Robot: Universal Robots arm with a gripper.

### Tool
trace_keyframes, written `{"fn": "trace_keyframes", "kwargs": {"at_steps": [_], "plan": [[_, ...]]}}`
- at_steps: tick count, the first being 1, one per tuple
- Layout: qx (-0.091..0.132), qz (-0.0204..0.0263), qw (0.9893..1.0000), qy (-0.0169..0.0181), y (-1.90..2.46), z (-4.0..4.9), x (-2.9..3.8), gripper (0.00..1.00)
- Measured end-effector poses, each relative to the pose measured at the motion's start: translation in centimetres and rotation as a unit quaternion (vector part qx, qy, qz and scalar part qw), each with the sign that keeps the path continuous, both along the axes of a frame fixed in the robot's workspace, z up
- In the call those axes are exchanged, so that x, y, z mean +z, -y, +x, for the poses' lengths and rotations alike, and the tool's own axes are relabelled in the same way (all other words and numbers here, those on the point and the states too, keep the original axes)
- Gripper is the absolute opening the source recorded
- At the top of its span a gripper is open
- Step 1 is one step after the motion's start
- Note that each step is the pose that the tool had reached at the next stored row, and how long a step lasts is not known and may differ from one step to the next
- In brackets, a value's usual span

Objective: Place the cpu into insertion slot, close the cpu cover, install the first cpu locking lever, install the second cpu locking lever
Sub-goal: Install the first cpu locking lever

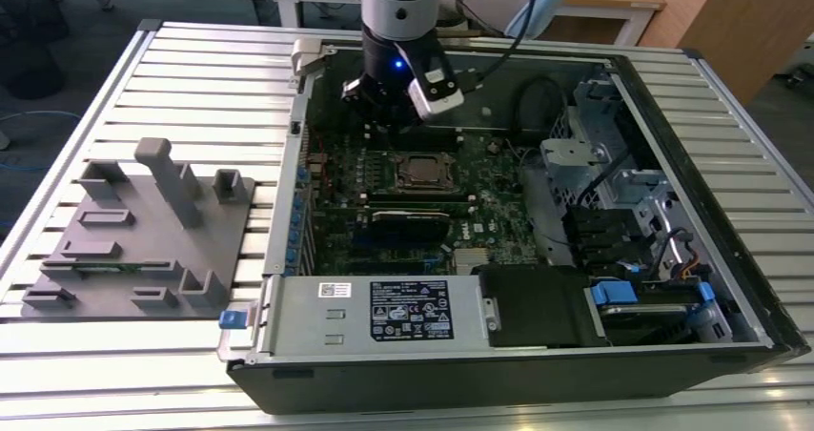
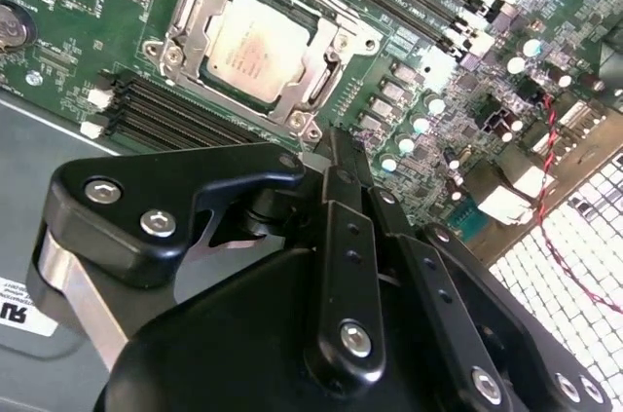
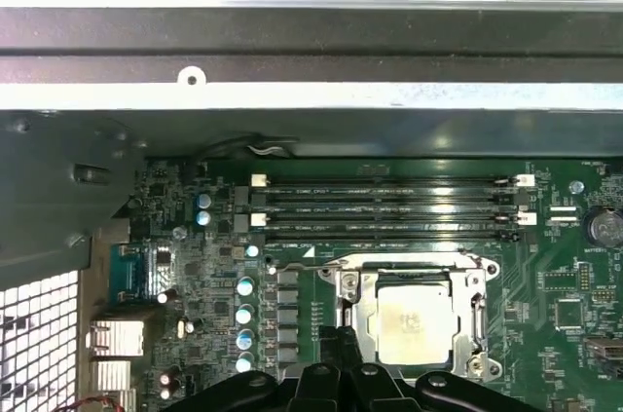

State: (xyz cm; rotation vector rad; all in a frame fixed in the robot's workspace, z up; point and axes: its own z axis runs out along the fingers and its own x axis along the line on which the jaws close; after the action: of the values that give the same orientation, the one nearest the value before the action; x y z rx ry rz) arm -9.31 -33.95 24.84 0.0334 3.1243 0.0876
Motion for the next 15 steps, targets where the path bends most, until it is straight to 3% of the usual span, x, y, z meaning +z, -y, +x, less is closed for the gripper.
{"fn": "trace_keyframes", "kwargs": {"at_steps": [1,2,6,7,10,11,15], "plan": [[0.000,0.0000,1.0000,-0.0058,0.00,0.00,-0.01,0.10],[0.000,0.0000,1.0000,-0.0092,0.00,0.01,-0.01,0.10],[0.000,0.0002,0.9999,-0.0100,0.00,0.01,-0.02,0.10],[0.000,0.0027,0.9999,-0.0100,0.01,0.01,-0.02,0.10],[0.000,0.0270,0.9996,-0.0100,0.11,0.01,-0.01,0.10],[0.000,0.0301,0.9995,-0.0100,0.12,0.01,-0.02,0.10],[0.000,0.0306,0.9995,-0.0100,0.12,0.01,-0.02,0.10]]}}
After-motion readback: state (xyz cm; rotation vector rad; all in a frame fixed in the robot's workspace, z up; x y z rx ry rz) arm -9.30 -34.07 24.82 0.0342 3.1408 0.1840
